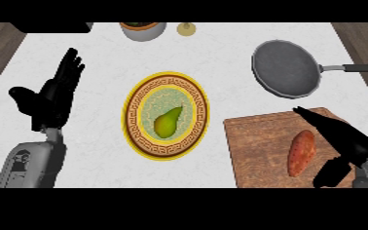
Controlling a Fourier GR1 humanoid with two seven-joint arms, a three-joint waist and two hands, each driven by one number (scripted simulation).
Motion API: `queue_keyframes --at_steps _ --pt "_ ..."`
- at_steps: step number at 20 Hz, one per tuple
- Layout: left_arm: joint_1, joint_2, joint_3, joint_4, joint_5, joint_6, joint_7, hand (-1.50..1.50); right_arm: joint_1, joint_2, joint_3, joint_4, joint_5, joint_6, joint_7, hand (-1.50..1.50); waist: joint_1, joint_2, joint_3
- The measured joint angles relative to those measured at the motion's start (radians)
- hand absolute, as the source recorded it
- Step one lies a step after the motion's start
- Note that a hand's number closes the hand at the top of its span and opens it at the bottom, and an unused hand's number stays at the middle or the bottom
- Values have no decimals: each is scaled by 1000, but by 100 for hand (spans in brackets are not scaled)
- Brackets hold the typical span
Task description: Pick the sweet potato from the cutting board and place it in the pan
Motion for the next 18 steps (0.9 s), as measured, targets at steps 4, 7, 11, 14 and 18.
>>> queue_keyframes --at_steps 4,7,11,14,18 --pt "13 -3 6 -22 -10 -4 4 0 8 21 8 -3 22 28 7 -150 0 0 0" --pt "10 -12 9 -19 -15 -5 5 0 4 41 15 45 49 15 -20 150 0 0 0" --pt "15 -14 12 -27 -17 -10 5 0 -7 30 47 89 79 -10 -116 150 2 -1 -1" --pt "23 -16 15 -36 -22 -13 3 0 5 35 65 91 118 -52 -160 150 1 -3 -4" --pt "6 -26 13 -36 -34 -7 24 0 6 30 49 110 132 -65 -225 150 1 -4 -3"
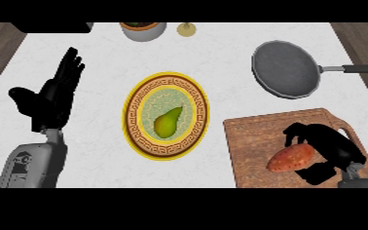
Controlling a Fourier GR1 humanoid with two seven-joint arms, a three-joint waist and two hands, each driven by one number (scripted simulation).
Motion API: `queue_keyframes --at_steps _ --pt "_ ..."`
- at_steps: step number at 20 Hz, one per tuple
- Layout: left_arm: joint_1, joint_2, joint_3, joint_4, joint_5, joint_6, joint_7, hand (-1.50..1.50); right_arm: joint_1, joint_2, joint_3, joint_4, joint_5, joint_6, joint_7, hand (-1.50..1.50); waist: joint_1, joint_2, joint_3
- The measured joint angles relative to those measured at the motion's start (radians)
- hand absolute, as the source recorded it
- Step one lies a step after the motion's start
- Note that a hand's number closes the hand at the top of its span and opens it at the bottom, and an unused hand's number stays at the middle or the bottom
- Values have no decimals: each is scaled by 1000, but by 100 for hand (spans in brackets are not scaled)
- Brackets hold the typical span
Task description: Pick the sweet potato from the cutting board and place it in the pan
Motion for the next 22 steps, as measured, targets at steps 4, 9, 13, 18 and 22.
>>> queue_keyframes --at_steps 4,9,13,18,22 --pt "33 1 3 -36 -1 -11 7 0 16 25 34 -56 39 -1 6 150 -1 1 1" --pt "34 0 8 -23 3 -16 -3 0 60 147 297 -217 170 -15 81 150 -3 -1 1" --pt "40 2 11 -31 6 -19 0 0 104 214 435 -365 270 -92 147 150 -8 -3 2" --pt "40 -7 9 -33 -2 -7 0 0 132 253 482 -548 326 -202 177 150 -13 -2 3" --pt "31 -19 1 -19 -14 1 -9 0 144 283 453 -640 316 -251 196 150 -10 1 3"
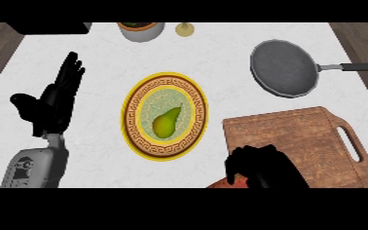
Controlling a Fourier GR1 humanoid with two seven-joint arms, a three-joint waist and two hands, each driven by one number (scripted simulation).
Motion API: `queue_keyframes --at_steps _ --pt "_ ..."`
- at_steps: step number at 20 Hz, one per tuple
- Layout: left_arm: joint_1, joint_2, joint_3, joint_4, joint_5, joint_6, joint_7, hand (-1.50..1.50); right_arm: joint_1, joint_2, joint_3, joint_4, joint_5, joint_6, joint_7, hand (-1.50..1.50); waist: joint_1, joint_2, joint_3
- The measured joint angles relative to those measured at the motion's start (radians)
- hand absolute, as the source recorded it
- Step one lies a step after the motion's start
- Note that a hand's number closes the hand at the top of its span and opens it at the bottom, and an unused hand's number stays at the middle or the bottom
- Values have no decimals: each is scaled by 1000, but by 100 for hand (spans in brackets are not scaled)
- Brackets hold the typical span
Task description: Pick the sweet potato from the cutting board and place it in the pan
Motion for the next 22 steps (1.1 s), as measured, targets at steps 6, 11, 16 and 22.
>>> queue_keyframes --at_steps 6,11,16,22 --pt "-16 3 -2 -6 -4 -3 12 0 -109 86 -154 -40 -120 25 56 150 9 4 0" --pt "-8 -11 -10 -1 -10 1 -1 0 -250 114 -403 64 -320 25 46 150 16 7 1" --pt "9 -4 -5 -23 0 -14 0 0 -425 34 -621 305 -415 -7 -40 150 22 8 1" --pt "-19 -8 -10 5 -6 -17 -6 0 -598 -87 -755 702 -384 -157 -232 150 35 14 1"
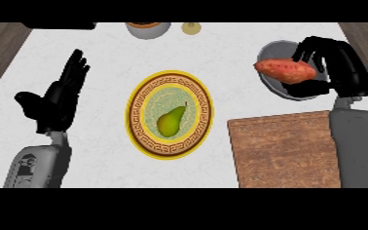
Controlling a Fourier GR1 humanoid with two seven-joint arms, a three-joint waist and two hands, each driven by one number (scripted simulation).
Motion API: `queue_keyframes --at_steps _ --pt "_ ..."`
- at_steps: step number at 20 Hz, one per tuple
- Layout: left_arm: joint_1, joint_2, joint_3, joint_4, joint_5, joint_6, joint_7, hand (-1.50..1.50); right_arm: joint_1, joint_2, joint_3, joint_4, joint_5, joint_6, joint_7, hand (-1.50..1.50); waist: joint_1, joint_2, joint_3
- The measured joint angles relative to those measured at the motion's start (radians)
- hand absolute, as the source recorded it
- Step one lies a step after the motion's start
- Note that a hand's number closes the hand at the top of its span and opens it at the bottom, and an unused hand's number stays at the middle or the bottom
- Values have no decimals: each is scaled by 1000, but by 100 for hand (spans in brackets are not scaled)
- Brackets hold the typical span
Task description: Pick the sweet potato from the cutting board and place it in the pan
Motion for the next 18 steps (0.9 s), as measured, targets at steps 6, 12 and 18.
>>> queue_keyframes --at_steps 6,12,18 --pt "-16 -7 -9 5 -5 -1 -2 0 -136 -97 -63 395 84 -199 -175 150 20 7 1" --pt "-52 -5 -10 8 -2 -4 18 0 -266 -148 -134 742 92 -349 -307 150 40 16 3" --pt "-58 -11 -19 3 -2 -10 20 0 -345 -168 -184 977 51 -284 -346 -150 58 23 3"
